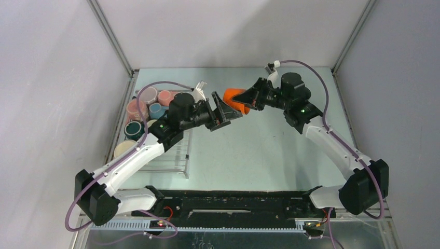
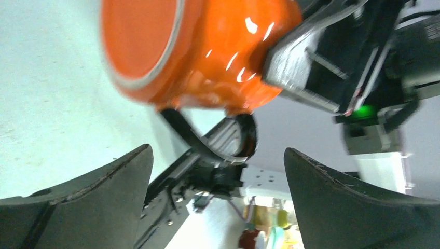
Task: Unload the cups from the dish rack
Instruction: Unload the cup from the dish rack, then place the cup at the center of the board.
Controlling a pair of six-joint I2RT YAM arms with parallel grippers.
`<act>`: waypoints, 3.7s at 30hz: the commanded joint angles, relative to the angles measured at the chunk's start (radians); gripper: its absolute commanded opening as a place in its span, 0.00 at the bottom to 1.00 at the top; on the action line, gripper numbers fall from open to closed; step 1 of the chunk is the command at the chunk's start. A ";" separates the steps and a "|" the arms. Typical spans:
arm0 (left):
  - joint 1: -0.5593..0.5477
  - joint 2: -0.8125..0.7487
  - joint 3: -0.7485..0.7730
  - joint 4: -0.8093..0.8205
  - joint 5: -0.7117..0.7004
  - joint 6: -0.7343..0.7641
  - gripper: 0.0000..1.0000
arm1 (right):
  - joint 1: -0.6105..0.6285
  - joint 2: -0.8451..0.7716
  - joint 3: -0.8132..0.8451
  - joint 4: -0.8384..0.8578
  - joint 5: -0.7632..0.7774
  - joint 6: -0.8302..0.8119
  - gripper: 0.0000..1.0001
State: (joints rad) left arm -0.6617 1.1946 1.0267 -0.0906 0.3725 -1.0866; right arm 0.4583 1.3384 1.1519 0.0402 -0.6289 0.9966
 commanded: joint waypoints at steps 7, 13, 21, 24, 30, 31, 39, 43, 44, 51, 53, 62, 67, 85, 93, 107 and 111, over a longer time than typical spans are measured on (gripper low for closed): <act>0.015 -0.066 0.103 -0.318 -0.088 0.354 1.00 | -0.054 0.082 0.349 -0.605 0.432 -0.421 0.00; 0.015 -0.100 0.137 -0.449 -0.191 0.464 1.00 | -0.080 0.281 0.575 -0.858 0.667 -0.608 0.00; -0.035 -0.152 0.158 -0.553 -0.412 0.557 1.00 | -0.136 0.553 0.800 -0.957 0.793 -0.725 0.00; -0.036 -0.152 0.151 -0.580 -0.460 0.589 1.00 | -0.160 0.647 0.889 -0.969 0.786 -0.762 0.00; -0.032 -0.193 0.098 -0.538 -0.483 0.574 1.00 | -0.200 0.828 1.100 -1.040 0.783 -0.815 0.00; -0.030 -0.197 0.093 -0.536 -0.482 0.575 1.00 | -0.208 0.846 1.118 -1.044 0.776 -0.818 0.00; -0.022 -0.236 0.055 -0.504 -0.500 0.622 1.00 | -0.236 0.932 1.178 -1.049 0.743 -0.831 0.00; -0.017 -0.286 0.027 -0.461 -0.512 0.597 1.00 | -0.241 0.963 1.181 -1.049 0.740 -0.835 0.00; -0.016 -0.295 0.019 -0.445 -0.513 0.597 1.00 | -0.243 0.972 1.181 -1.049 0.737 -0.834 0.00; -0.005 -0.276 0.062 -0.506 -0.487 0.658 1.00 | -0.249 1.022 1.185 -1.045 0.730 -0.843 0.00; -0.002 -0.273 0.063 -0.508 -0.475 0.663 1.00 | -0.253 1.036 1.192 -1.049 0.725 -0.845 0.00; 0.016 -0.274 0.053 -0.502 -0.450 0.664 1.00 | -0.260 1.095 1.240 -1.085 0.724 -0.846 0.02; 0.021 -0.273 0.052 -0.502 -0.431 0.675 1.00 | -0.260 1.101 1.237 -1.089 0.731 -0.845 0.22; 0.050 -0.283 0.068 -0.506 -0.394 0.659 1.00 | -0.226 1.001 1.315 -1.148 0.766 -0.805 0.78; 0.057 -0.286 0.073 -0.541 -0.444 0.589 1.00 | -0.166 0.706 1.053 -1.125 0.788 -0.706 0.99; 0.068 -0.379 0.015 -0.797 -0.877 0.331 1.00 | -0.026 0.157 0.393 -0.823 0.614 -0.609 1.00; 0.073 -0.429 -0.052 -0.932 -1.006 0.115 1.00 | 0.004 0.086 0.294 -0.765 0.550 -0.620 1.00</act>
State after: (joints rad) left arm -0.6010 0.8131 1.0519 -0.8585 -0.4305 -0.7288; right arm 0.4366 1.5024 1.5124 -0.8406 0.0025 0.3592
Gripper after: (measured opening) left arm 0.996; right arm 0.993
